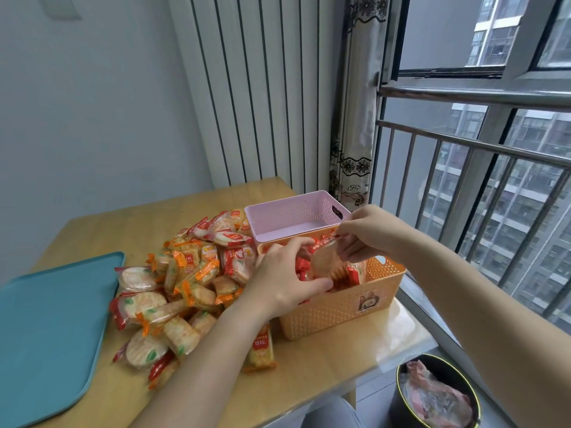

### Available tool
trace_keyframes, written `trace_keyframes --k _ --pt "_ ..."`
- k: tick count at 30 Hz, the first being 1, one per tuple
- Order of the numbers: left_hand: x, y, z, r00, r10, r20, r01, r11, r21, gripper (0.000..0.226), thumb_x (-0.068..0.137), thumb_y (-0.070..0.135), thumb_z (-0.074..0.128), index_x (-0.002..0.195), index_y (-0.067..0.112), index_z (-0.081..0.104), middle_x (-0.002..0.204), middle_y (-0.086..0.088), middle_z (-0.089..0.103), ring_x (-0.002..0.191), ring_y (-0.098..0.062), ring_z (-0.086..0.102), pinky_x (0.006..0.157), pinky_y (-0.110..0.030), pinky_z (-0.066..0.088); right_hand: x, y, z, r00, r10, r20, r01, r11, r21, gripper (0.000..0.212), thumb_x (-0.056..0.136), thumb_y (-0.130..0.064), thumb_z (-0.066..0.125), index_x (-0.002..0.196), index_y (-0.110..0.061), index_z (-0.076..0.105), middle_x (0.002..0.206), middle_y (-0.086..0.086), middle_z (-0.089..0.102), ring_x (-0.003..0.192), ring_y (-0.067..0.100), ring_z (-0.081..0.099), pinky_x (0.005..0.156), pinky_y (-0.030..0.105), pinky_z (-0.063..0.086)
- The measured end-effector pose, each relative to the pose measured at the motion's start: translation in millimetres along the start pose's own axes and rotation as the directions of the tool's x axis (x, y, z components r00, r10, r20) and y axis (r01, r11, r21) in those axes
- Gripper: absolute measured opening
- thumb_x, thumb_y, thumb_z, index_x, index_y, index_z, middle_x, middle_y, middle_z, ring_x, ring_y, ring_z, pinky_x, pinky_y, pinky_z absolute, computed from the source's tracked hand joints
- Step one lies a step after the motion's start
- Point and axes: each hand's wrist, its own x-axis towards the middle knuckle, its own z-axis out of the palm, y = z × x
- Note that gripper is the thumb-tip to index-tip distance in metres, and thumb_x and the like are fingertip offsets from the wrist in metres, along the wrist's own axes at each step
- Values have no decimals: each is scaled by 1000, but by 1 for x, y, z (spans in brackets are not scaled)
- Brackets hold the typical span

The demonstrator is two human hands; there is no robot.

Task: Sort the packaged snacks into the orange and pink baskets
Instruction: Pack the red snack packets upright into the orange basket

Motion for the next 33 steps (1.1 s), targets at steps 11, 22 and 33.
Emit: trace_keyframes --k 11,22,33 --pt "5 -3 6 994 -56 -90 25 948 -317 24 89 31 76 110 30 64 98 17 71 93 -2 66 84 -32 58 -1 -3 -1 982 -183 43 184 892 -414 39 89 -51 68 117 -24 64 104 -1 68 79 19 70 52 26 54" --pt "2 -10 5 988 -93 -123 61 969 -241 30 97 16 63 121 30 54 107 13 67 92 -4 64 78 -19 53 -7 6 18 945 -325 -35 235 750 -618 14 80 -29 68 89 -18 67 82 1 68 72 19 63 54 29 46" --pt "-8 -16 -6 992 107 70 -123 953 277 34 95 20 52 117 39 69 118 21 66 107 -9 46 86 -32 37 -9 14 47 904 -400 -150 240 766 -596 18 89 -30 59 94 -14 54 80 3 60 74 24 57 54 34 41"
